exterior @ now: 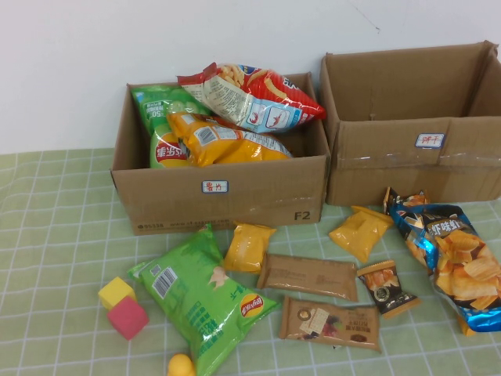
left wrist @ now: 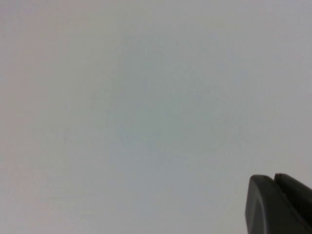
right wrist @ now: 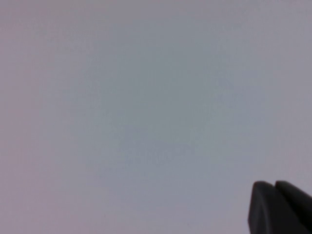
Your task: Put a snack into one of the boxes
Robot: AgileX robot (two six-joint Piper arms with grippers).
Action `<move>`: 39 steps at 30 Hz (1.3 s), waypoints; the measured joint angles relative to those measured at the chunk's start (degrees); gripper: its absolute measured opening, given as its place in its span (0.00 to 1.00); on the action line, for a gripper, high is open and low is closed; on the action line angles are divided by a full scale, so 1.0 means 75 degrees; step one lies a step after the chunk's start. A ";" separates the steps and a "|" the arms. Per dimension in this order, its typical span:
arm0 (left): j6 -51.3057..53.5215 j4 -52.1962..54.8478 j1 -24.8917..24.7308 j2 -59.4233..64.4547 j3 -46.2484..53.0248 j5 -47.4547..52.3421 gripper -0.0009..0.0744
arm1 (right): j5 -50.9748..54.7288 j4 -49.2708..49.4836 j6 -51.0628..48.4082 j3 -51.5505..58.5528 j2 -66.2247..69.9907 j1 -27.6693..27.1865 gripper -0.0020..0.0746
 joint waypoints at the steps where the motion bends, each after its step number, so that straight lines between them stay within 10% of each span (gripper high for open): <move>1: -0.0030 0.0000 0.0000 0.0000 -0.0285 0.0463 0.01 | 0.0036 0.0134 -0.0157 -0.0035 0.0000 0.0000 0.02; 8: 0.0340 0.0073 0.0000 0.0871 -0.3461 0.4873 0.01 | 0.3141 0.1273 -0.1703 -0.2288 0.0291 0.0000 0.02; 22: 0.0754 0.0187 0.0000 0.4134 -0.3242 0.6095 0.01 | 0.5472 0.1461 -0.3810 -0.3192 0.5039 0.0000 0.04; 31: 0.0754 -0.0013 0.0000 0.5024 -0.3134 0.6007 0.01 | 0.5350 0.1597 -0.4002 -0.4271 0.8414 0.0458 0.50; 39: 0.0754 -0.0088 0.0000 0.5031 -0.3134 0.5873 0.01 | 0.5754 0.1597 -0.4868 -0.5248 1.0440 0.1965 0.62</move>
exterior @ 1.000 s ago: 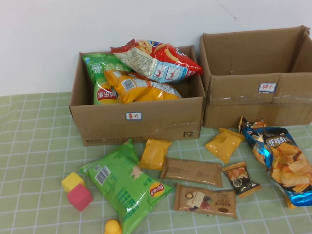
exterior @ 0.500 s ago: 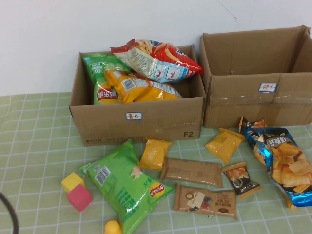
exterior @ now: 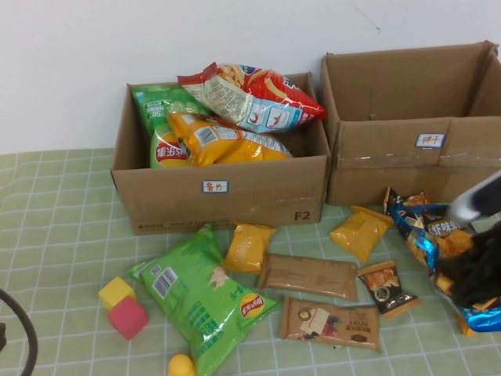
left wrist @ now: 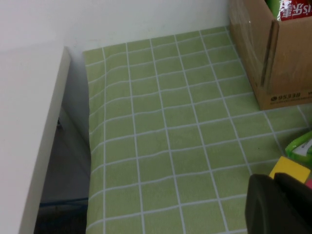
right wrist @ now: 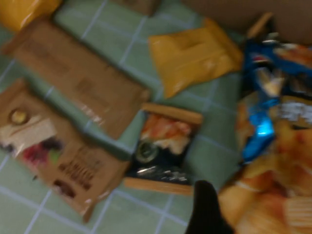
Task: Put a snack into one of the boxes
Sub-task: Pick up the potato chip
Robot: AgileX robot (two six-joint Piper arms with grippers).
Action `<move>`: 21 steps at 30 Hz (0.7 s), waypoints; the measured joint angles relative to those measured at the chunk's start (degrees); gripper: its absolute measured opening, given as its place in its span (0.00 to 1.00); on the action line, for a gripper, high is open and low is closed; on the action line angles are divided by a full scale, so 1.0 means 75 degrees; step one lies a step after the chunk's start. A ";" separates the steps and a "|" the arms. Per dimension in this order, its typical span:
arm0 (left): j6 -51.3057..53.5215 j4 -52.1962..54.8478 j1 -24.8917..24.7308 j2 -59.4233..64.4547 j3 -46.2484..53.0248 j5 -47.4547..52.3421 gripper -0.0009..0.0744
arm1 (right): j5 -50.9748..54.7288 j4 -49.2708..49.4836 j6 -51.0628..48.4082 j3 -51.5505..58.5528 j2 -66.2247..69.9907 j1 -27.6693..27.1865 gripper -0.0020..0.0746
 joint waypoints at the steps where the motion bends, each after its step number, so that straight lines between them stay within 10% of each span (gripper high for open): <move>1: 0.0000 -0.0013 0.0000 0.0000 0.0000 0.0000 0.01 | 0.0019 0.0000 -0.0114 -0.0013 0.0172 0.0150 0.63; 17: 0.0000 -0.0164 0.0000 0.0000 0.0015 -0.0150 0.01 | 0.0059 -0.1592 -0.0184 -0.0449 0.1030 0.0459 0.65; 21: 0.0000 -0.0273 0.0000 0.0000 0.0015 -0.0183 0.01 | 0.0834 -0.1075 0.0602 -0.1220 0.0589 0.0465 0.53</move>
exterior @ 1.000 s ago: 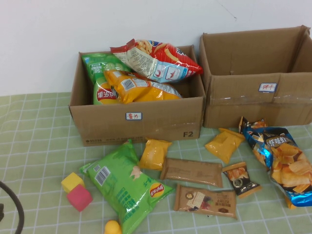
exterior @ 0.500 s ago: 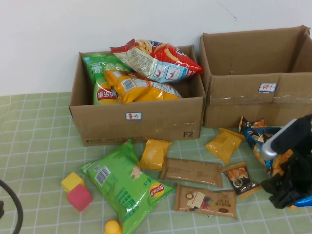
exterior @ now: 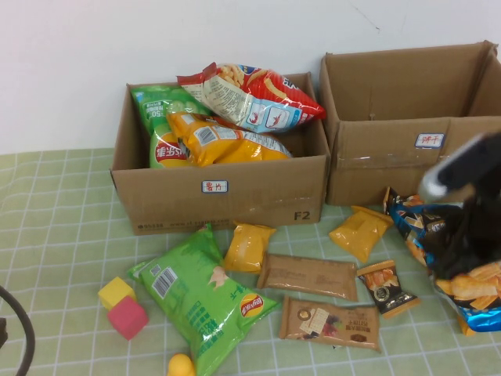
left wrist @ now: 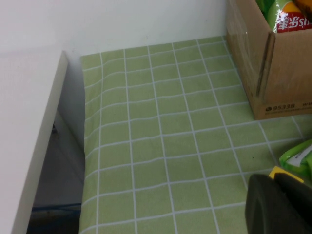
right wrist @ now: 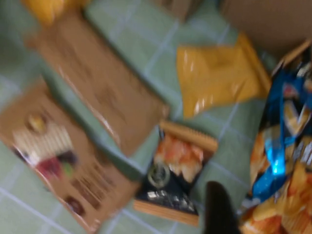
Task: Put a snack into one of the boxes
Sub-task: Pick up the potato chip
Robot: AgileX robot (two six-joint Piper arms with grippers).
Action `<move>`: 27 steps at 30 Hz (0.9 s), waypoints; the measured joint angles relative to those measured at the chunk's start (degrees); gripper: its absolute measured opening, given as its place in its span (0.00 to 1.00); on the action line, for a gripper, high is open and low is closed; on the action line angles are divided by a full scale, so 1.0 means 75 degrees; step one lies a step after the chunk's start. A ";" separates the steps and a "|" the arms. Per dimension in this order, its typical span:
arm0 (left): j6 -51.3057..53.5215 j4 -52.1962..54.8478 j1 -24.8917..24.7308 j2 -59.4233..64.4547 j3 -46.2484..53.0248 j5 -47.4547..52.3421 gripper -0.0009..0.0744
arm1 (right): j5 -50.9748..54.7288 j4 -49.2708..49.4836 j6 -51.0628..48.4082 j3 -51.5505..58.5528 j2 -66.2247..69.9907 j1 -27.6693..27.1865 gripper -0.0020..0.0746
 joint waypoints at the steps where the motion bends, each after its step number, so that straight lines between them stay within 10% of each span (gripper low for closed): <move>1: 0.0000 0.0000 0.0000 0.0000 0.0000 0.0000 0.01 | 0.0332 0.0066 0.0048 -0.0230 -0.0105 0.0000 0.47; 7: 0.0047 0.0223 0.0000 0.0000 0.0000 0.0000 0.01 | 0.2500 -0.0929 0.0260 -0.1178 -0.0244 0.0042 0.20; 16: 0.0033 0.0308 0.0000 0.0000 0.0000 -0.0044 0.01 | 0.3362 -0.7563 0.6714 -0.1247 -0.0244 0.0058 0.41; 27: 0.0033 0.0340 0.0000 0.0000 0.0000 0.0002 0.01 | 0.1844 -0.6390 0.7837 0.0506 -0.0244 0.0710 0.43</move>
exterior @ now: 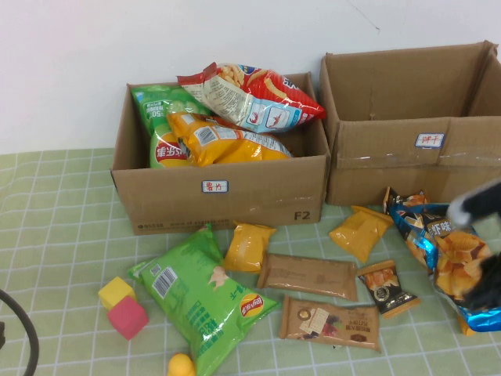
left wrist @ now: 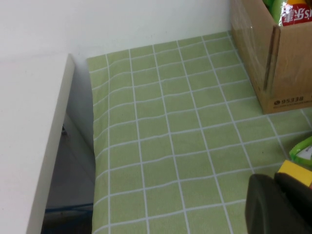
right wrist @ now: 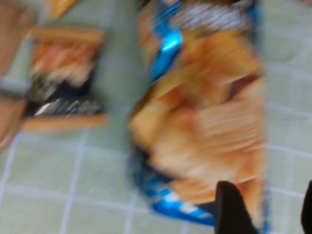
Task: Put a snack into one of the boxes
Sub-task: Pick up the potato chip
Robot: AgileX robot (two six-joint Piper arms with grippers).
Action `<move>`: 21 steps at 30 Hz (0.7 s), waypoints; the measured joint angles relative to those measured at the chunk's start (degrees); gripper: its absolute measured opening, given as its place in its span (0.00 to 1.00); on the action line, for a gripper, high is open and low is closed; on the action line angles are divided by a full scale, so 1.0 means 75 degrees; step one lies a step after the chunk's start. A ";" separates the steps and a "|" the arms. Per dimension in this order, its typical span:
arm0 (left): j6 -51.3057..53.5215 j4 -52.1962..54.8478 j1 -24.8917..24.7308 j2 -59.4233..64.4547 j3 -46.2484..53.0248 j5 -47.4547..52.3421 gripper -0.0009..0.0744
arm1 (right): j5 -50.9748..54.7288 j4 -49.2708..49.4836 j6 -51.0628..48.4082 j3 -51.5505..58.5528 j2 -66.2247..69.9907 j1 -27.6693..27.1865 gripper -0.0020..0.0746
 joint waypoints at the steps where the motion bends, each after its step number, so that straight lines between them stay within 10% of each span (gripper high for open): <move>1: 0.0024 0.0000 0.0000 0.0000 0.0000 0.0018 0.01 | -0.0241 -0.0106 0.0000 0.0228 0.0000 0.0122 0.43; 12: 0.0012 -0.0015 0.0000 0.0000 0.0000 0.0002 0.01 | -0.1104 -0.2717 0.0838 0.0630 0.0545 0.0702 0.82; 21: 0.0007 -0.0077 0.0000 0.0000 0.0000 0.0002 0.01 | -0.1032 -0.4038 0.2230 0.0630 0.1954 0.0702 0.86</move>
